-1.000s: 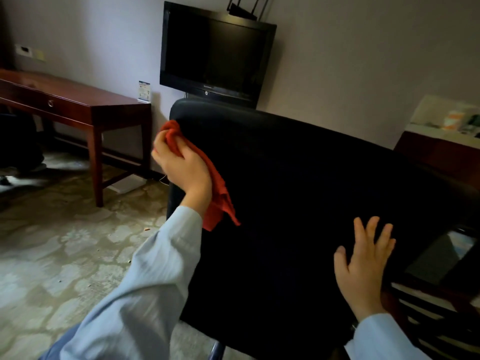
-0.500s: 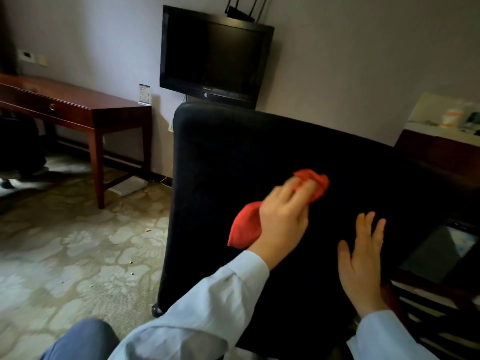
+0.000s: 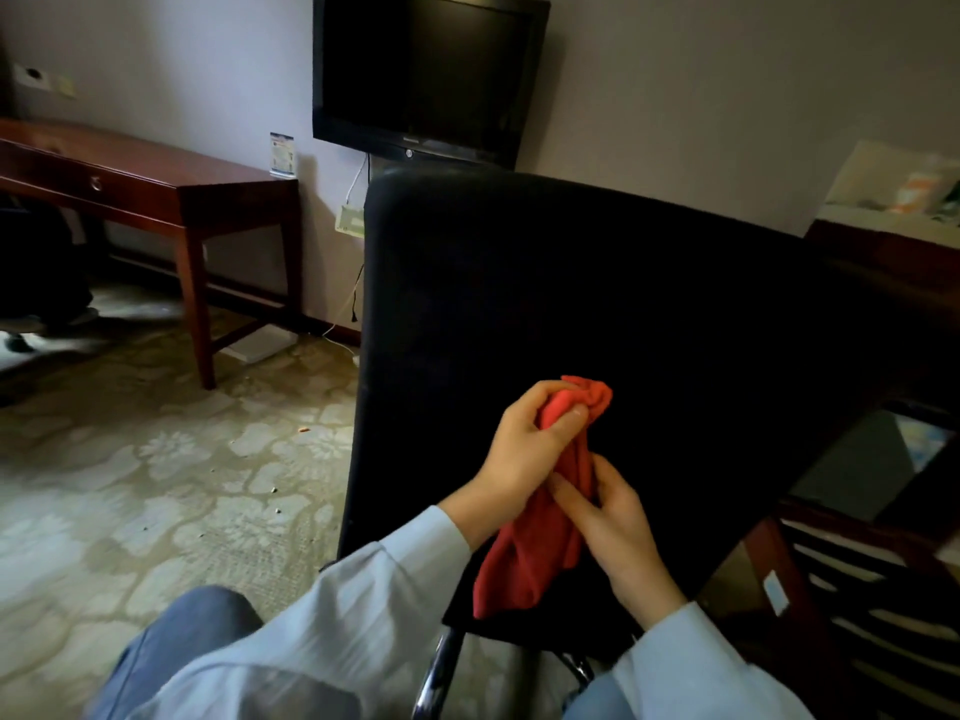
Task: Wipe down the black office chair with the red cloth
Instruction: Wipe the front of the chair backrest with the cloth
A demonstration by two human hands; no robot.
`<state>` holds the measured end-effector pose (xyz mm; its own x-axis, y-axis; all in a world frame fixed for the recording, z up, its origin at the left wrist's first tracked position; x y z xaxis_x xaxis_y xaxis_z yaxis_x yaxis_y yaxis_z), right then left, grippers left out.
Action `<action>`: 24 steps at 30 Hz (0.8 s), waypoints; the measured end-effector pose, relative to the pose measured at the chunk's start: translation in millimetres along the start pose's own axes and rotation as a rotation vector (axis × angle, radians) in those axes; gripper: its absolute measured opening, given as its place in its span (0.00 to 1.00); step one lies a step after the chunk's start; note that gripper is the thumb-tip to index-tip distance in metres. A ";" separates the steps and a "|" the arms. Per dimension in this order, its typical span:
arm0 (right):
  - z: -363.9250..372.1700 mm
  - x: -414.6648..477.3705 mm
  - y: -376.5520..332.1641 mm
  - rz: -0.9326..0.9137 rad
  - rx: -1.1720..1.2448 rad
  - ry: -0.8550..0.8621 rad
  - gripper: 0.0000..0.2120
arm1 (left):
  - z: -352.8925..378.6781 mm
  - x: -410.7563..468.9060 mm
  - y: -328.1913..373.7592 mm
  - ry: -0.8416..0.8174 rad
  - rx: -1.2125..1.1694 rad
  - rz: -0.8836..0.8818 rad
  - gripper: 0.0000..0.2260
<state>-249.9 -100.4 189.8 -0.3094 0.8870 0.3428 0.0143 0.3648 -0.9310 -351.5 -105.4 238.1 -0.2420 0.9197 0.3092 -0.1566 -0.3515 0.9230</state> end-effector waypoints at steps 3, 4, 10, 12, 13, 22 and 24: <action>4.9 -0.2 0.8 0.037 -0.034 -0.036 0.05 | -30.1 -0.7 -11.8 -0.017 0.071 -0.103 0.05; 5.5 -1.1 0.7 0.045 -0.048 -0.041 0.05 | -41.8 -3.2 -18.2 -0.012 0.109 -0.148 0.06; 11.4 -5.1 12.1 0.193 0.175 -0.030 0.07 | -110.0 -30.8 -55.3 0.076 0.151 -0.425 0.02; 21.9 -9.7 18.2 0.265 0.234 -0.042 0.06 | -117.2 -42.0 -57.9 0.069 0.290 -0.372 0.05; 28.0 -11.7 20.6 0.288 0.249 -0.058 0.07 | -112.0 -48.2 -61.3 0.022 0.322 -0.341 0.10; 68.8 -10.3 13.6 0.313 0.213 -0.173 0.09 | -78.8 -104.6 -108.4 -0.330 -0.244 -0.515 0.32; 65.4 -6.8 14.6 0.280 0.111 -0.164 0.08 | -97.0 -99.9 -110.7 -0.179 -0.321 -0.487 0.23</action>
<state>-309.7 -119.6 165.7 -0.4575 0.8875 0.0558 0.0191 0.0725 -0.9972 -402.8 -175.4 82.8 0.0900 0.9934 -0.0716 -0.4964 0.1071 0.8615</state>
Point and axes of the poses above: each hand's wrist, its own x-axis towards the middle knuckle, its own z-axis out of the palm, y = z × x, the point moved 10 cm from there along x, towards the middle knuckle, and after that the axes turned 5 degrees about -z, right-handed, at the moved point
